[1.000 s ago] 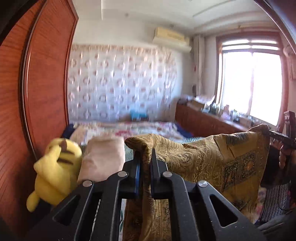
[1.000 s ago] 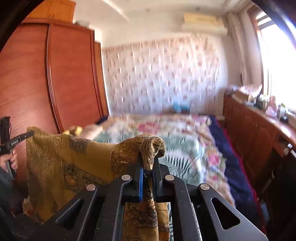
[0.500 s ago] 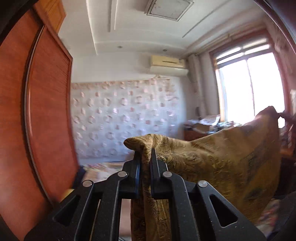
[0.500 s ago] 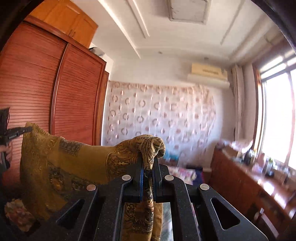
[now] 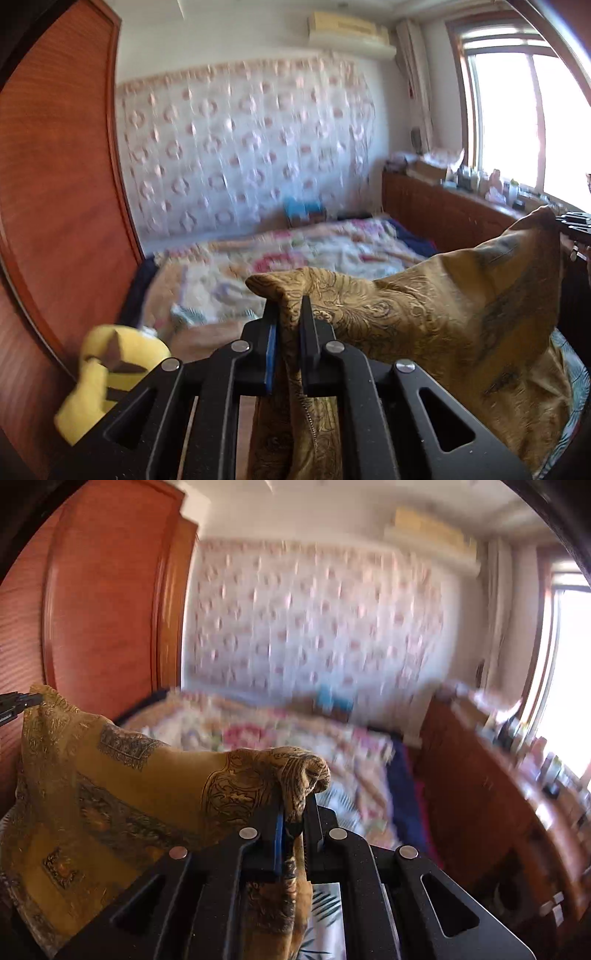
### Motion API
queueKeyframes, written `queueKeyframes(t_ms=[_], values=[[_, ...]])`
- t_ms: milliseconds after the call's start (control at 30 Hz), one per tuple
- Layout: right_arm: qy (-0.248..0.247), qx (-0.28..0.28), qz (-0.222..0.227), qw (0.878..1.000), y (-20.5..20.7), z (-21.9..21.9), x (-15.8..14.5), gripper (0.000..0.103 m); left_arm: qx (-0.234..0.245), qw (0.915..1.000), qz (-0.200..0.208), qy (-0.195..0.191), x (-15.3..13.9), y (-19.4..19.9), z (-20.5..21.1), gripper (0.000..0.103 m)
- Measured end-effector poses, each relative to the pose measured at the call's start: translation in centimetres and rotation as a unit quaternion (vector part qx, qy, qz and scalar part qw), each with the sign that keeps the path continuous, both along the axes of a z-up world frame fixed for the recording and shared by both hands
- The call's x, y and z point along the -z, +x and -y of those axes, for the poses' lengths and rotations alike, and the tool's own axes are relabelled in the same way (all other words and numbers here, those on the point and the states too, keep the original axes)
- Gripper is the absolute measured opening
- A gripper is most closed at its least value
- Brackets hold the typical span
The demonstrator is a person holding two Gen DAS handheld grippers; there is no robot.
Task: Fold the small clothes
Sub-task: 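Grasp the garment edge with both grippers and raise it high, then lower the raised garment with both grippers and open them onto the bed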
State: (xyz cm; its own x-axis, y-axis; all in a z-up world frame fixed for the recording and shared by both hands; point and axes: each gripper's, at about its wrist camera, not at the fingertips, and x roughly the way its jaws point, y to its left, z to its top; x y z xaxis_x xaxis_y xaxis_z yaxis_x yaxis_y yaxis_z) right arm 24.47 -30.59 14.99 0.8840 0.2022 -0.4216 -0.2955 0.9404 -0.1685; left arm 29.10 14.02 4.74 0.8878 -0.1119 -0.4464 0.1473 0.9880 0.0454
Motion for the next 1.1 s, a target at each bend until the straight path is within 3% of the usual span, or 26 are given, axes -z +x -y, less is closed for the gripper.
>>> queueKeyframes(t_ms=[200, 367, 633, 667, 733, 767, 800, 900, 1000, 1100], values=[[0.014, 0.007, -0.046, 0.999, 5.9, -0.5, 3.0, 0.006, -0.007, 0.9994, -0.035, 0.006, 4.0, 2.5, 0.4, 0.01], [0.018, 0.008, -0.057, 0.998, 8.4, -0.3, 2.0, 0.006, -0.011, 0.9988, -0.046, 0.011, 4.9, 3.5, 0.4, 0.016], [0.029, 0.019, -0.068, 0.997, 7.7, -0.3, 4.7, 0.015, -0.021, 0.9982, -0.051, 0.024, 4.8, 3.1, -0.8, 0.035], [0.034, 0.02, -0.068, 0.997, 7.8, -0.3, 4.6, 0.02, -0.022, 0.9982, -0.052, 0.021, 4.8, 3.0, -1.1, 0.04], [0.045, 0.018, -0.067, 0.997, 8.2, -0.3, 5.0, 0.039, -0.019, 0.9982, -0.056, 0.01, 4.6, 2.4, -1.6, 0.046], [0.048, 0.016, -0.065, 0.997, 8.2, -0.4, 5.1, 0.052, -0.014, 0.9981, -0.059, 0.005, 4.6, 2.2, -1.8, 0.046], [0.049, 0.014, -0.062, 0.997, 7.8, -0.4, 5.1, 0.057, -0.011, 0.9978, -0.066, 0.002, 4.6, 1.9, -1.8, 0.046], [0.039, 0.013, -0.055, 0.998, 6.5, -0.7, 5.6, 0.059, 0.003, 0.9968, -0.08, 0.003, 4.9, 0.6, -1.3, 0.049], [0.027, 0.002, -0.056, 0.998, 4.1, -0.8, 5.9, 0.06, 0.024, 0.9953, -0.094, 0.004, 5.7, -1.1, -0.1, 0.068], [0.023, -0.006, -0.064, 0.998, 1.5, -0.5, 6.5, 0.06, 0.05, 0.9921, -0.115, 0.002, 7.1, -2.7, 1.6, 0.071]])
